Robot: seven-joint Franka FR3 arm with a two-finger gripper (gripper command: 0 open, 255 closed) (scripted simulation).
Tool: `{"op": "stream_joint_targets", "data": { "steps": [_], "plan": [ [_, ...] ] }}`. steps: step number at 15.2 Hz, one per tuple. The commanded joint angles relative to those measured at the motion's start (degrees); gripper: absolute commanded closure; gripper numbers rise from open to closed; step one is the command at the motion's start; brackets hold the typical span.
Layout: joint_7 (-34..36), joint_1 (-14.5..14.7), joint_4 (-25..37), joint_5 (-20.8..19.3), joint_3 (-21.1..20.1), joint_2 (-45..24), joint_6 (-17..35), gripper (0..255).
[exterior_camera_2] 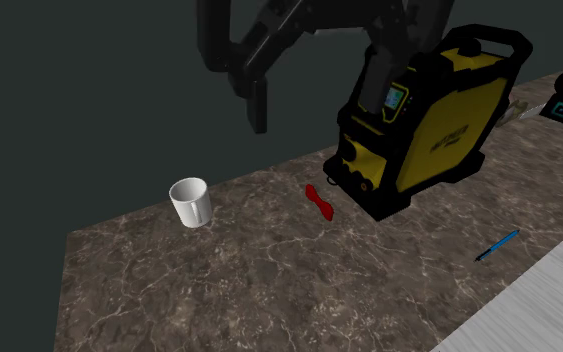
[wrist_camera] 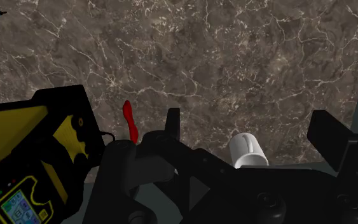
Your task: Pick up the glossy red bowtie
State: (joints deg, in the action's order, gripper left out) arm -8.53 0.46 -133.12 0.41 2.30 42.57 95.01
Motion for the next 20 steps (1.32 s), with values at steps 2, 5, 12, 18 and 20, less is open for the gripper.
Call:
{"op": "stream_joint_targets", "data": {
  "steps": [2,5,12,18,20],
  "plan": [
    [-0.59,-0.08,-0.39,-0.29,0.41,-1.48,1.49,0],
    [-2.31,-0.31,-1.15,-1.08,1.61,-6.26,5.91,0],
    [-6.22,-0.72,-0.42,-2.29,4.29,-19.20,15.56,0],
    [-9.60,-1.06,2.98,-2.33,6.22,-31.71,22.51,0],
    [-10.75,-1.22,4.66,-2.12,6.74,-36.07,24.46,0]
  ]
}}
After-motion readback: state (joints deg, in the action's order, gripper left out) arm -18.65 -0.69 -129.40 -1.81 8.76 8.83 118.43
